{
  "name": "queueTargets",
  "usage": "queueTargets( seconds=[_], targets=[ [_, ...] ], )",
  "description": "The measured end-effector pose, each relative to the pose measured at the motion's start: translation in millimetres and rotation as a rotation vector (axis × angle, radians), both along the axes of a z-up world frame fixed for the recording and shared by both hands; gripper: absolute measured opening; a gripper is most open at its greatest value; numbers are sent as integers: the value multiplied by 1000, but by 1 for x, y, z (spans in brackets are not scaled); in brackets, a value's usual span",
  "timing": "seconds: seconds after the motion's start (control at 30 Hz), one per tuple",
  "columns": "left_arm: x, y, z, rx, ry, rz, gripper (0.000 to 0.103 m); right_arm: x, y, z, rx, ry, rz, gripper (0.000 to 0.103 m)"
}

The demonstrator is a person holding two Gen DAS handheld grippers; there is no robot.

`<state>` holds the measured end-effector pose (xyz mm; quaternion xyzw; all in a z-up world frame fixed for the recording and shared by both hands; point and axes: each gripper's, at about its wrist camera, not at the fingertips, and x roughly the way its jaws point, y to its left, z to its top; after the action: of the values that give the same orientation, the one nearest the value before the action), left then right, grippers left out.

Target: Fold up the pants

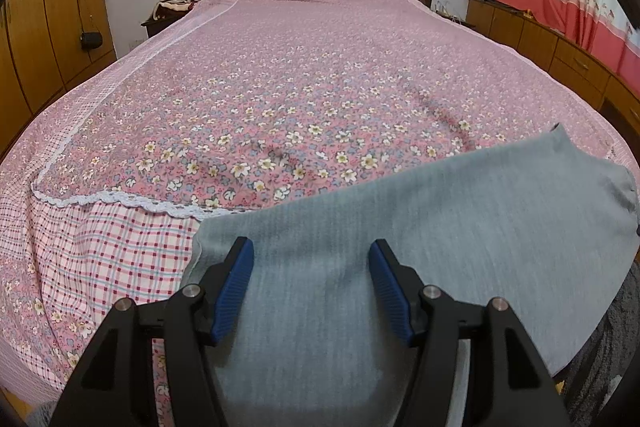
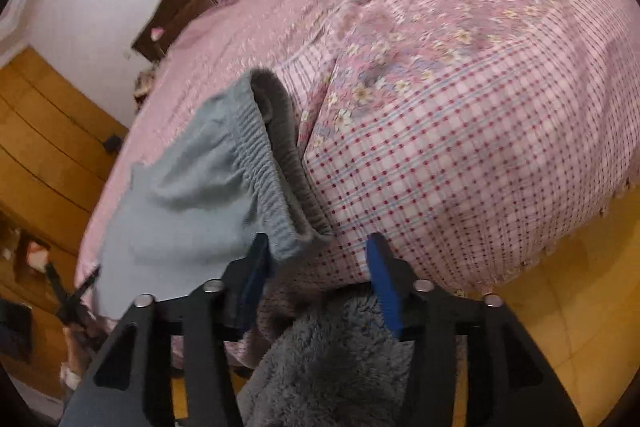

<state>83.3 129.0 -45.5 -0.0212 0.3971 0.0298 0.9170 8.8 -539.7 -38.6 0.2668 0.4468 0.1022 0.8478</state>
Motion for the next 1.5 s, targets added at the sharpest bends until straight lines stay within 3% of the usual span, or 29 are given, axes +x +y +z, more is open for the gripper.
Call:
queueTargets(
  seconds=[0.03,0.17,0.27,0.3,0.33,0.4,0.47,0.53,0.77,0.87,0.93,1.0,1.17,1.27,1.33,1.5],
  targets=[
    [0,0,0,0,-1,-1,64,-2,-5,-1,14,-7,-8,65],
    [-4,3,11,-18,-14,-2,64,-1,-22,-3,85,-43,4,66],
    [-3,14,24,-11,-17,-1,66,7,-19,21,81,-129,100,70],
    [-1,18,27,3,-15,3,71,16,-14,32,67,-157,155,71],
    [3,25,28,21,-2,2,78,25,-10,40,55,-177,198,73],
    [13,38,23,20,58,5,80,52,7,57,5,-210,296,74],
    [26,58,13,-82,130,-6,80,74,17,64,-38,-220,362,73],
    [32,70,8,-154,141,-18,81,100,26,67,-87,-211,398,73],
    [39,82,3,-254,166,-85,82,132,41,35,-122,-166,498,73],
    [37,81,4,-312,171,-153,66,134,44,11,-121,-148,511,74],
    [35,82,5,-344,176,-179,46,130,40,9,-89,-181,493,74],
    [32,84,6,-393,175,-188,33,127,34,7,-60,-194,480,74],
    [21,97,9,-492,116,-137,19,122,27,8,-56,-182,507,74],
    [20,98,12,-471,85,-120,14,122,17,11,-54,-163,488,74],
    [18,95,17,-445,53,-123,9,127,9,8,-2,-146,490,74],
    [4,88,25,-384,-7,-136,6,133,11,2,-11,-114,551,74]
  ],
)
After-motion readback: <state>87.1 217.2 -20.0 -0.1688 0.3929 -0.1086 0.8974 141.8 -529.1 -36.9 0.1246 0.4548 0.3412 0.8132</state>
